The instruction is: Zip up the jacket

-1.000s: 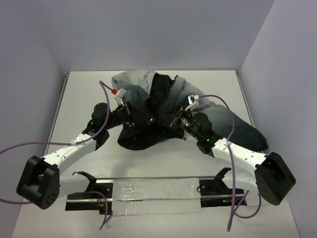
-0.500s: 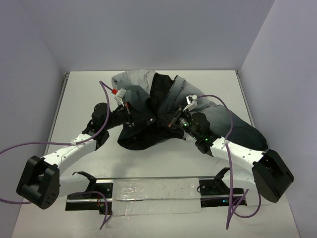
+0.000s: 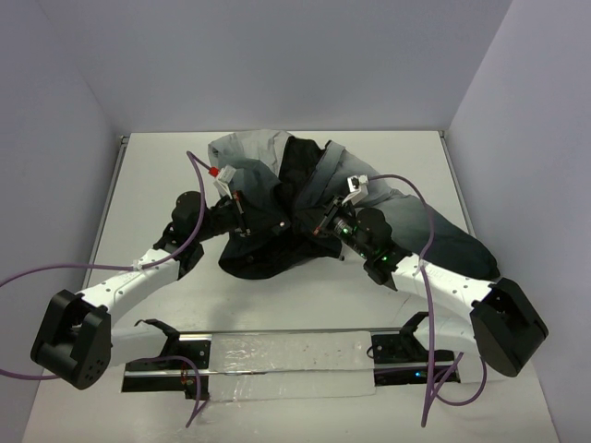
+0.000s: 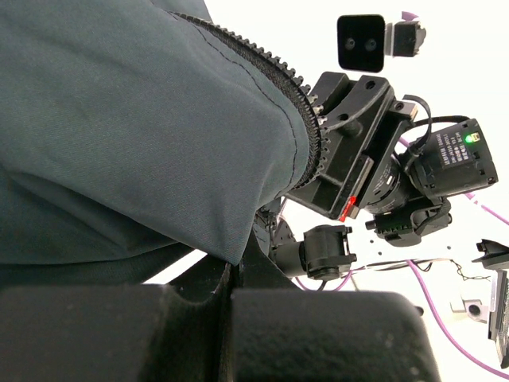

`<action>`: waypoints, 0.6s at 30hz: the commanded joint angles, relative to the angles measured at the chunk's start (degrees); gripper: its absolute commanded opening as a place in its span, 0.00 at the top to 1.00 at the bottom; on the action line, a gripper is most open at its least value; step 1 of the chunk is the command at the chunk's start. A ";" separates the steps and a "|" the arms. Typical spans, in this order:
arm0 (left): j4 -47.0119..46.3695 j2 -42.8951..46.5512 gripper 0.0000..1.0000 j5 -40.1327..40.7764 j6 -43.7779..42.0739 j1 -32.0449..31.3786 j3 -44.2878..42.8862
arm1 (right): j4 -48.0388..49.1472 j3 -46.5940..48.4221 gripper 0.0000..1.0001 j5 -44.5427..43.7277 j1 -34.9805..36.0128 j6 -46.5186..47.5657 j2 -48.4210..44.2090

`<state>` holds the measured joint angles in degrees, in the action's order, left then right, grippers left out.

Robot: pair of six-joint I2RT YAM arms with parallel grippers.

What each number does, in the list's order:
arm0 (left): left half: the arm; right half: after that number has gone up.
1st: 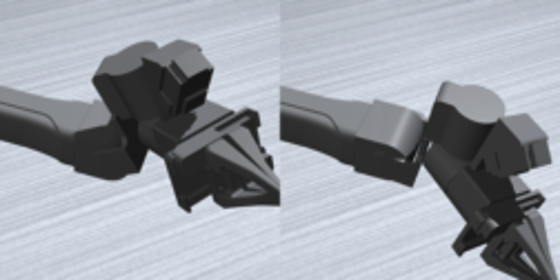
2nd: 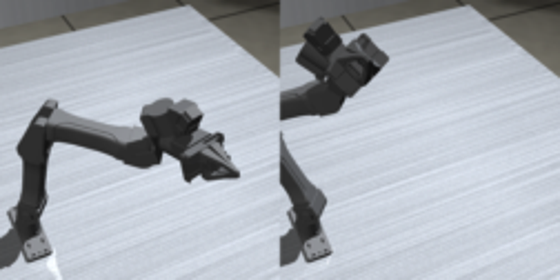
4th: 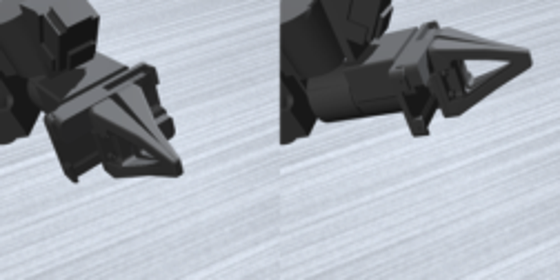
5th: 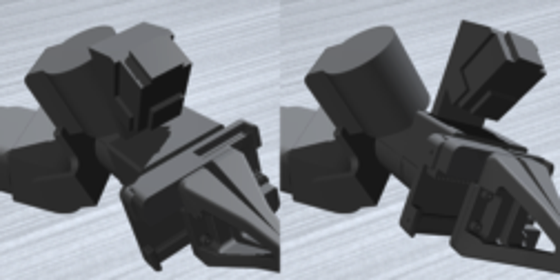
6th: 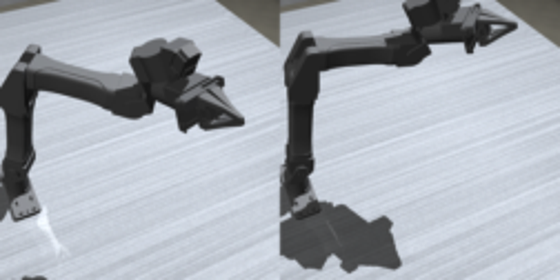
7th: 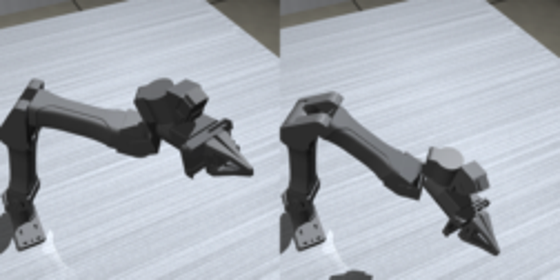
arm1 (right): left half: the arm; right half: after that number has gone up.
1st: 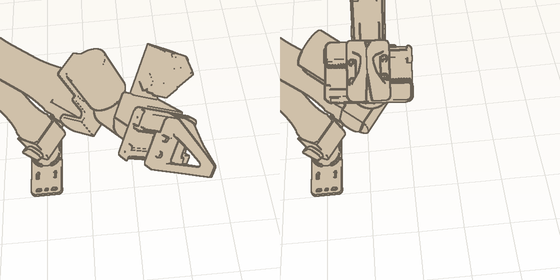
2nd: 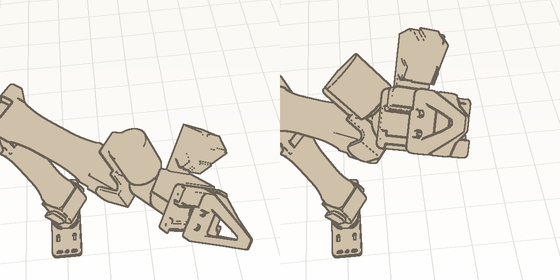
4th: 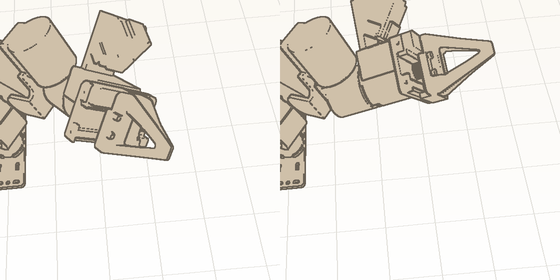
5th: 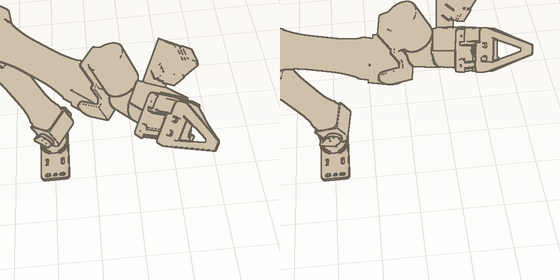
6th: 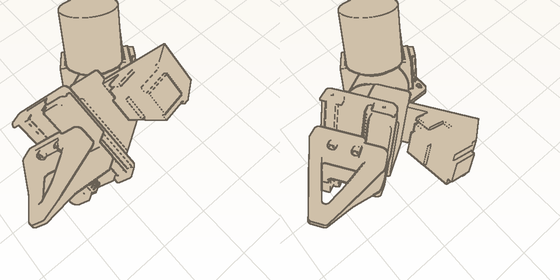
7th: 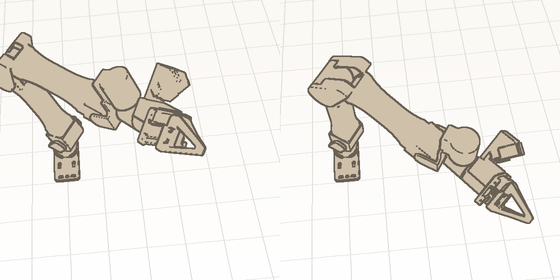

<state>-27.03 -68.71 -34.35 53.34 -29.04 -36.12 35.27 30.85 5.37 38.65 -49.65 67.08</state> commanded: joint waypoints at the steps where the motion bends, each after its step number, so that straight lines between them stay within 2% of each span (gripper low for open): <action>1: -1.80 -0.21 1.00 -1.16 -0.63 0.30 -1.69 | 4.79 3.16 1.00 -0.52 0.55 -0.17 0.58; 18: -0.92 -0.14 1.00 -2.23 -1.57 0.30 -1.96 | 5.07 4.15 1.00 -0.15 0.54 -0.27 1.68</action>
<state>-26.96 -68.86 -34.77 52.91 -29.04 -36.12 36.07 31.66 5.42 38.65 -49.87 68.40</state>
